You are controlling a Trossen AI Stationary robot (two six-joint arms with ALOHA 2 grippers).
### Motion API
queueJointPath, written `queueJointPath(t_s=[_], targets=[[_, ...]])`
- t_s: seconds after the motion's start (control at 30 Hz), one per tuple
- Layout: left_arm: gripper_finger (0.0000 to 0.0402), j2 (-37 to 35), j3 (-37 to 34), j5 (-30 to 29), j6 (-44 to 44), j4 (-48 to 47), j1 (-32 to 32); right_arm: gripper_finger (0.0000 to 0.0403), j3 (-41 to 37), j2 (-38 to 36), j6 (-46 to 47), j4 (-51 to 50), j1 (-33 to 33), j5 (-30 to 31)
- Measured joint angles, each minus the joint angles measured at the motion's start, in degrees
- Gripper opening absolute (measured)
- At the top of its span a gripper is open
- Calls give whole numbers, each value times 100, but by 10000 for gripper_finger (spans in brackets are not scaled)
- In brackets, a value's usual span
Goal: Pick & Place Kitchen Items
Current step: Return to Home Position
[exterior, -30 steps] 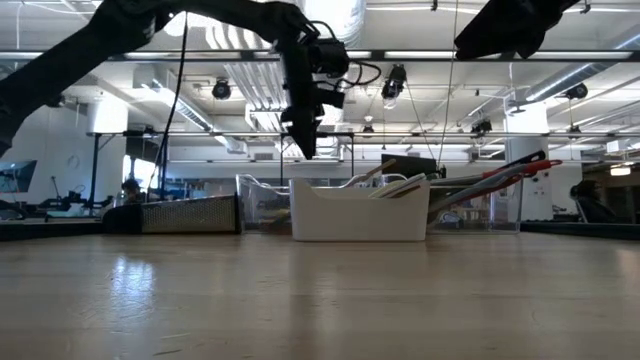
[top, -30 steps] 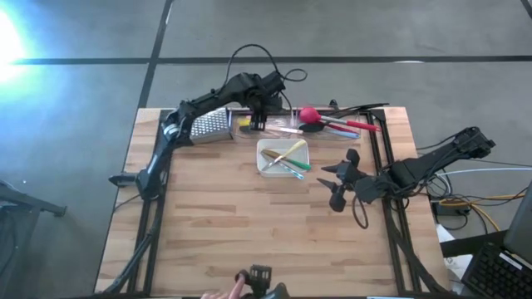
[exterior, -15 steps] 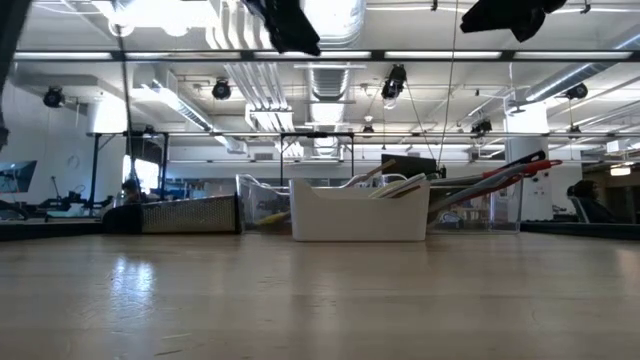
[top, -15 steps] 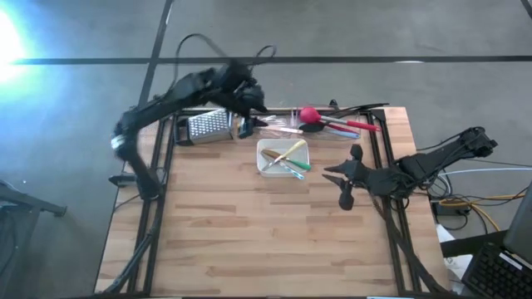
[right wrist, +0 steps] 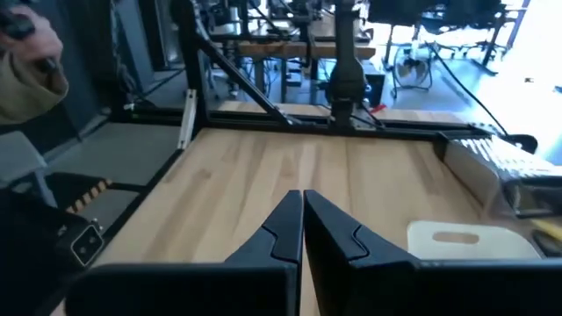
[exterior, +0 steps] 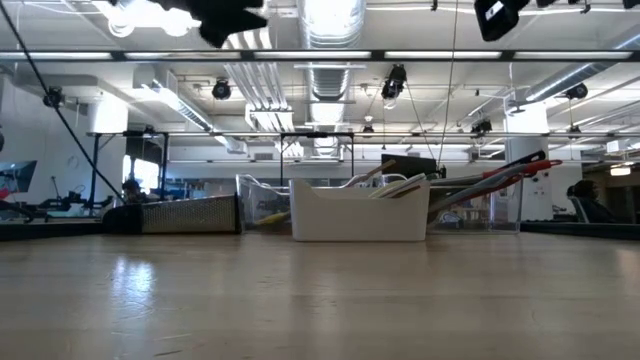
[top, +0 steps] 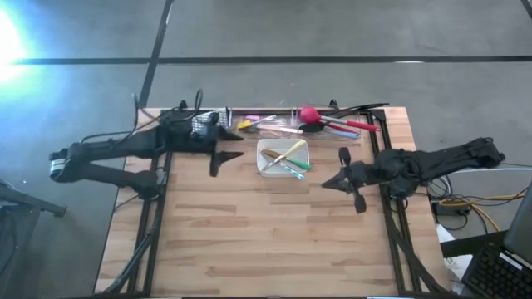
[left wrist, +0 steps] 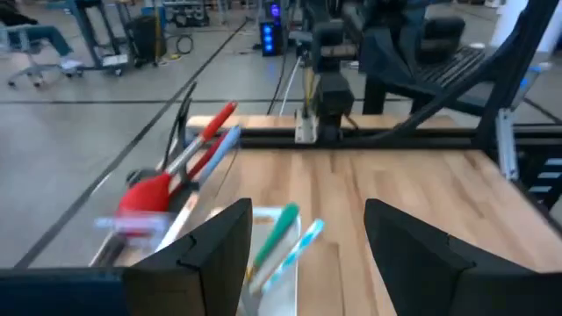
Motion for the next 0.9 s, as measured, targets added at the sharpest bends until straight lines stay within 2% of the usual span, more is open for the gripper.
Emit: queueJointPath(t_s=[0.1, 0.3, 0.43, 0.57, 0.67, 0.9], targets=[[227, -632, -749, -312, 112, 320, -118, 8, -325, -447, 69, 11, -225, -266], [227, -1741, -2180, -606, 454, 1937, -313, 8, -1035, -1714, 10, 19, -314, -702], [227, -2263, -2845, -724, 455, 2542, -312, 8, -1479, -2639, -387, 4, -314, -601], [227, -2649, -3247, -830, 371, 2587, -312, 8, -1816, -3348, -886, 8, -314, -468], [227, -2816, -3483, -829, 361, 2581, -312, 8, -2035, -3729, -929, 4, -314, -465], [227, -2845, -4074, -829, 349, 2572, -310, 8, -2442, -4086, -868, 12, -314, -453]])
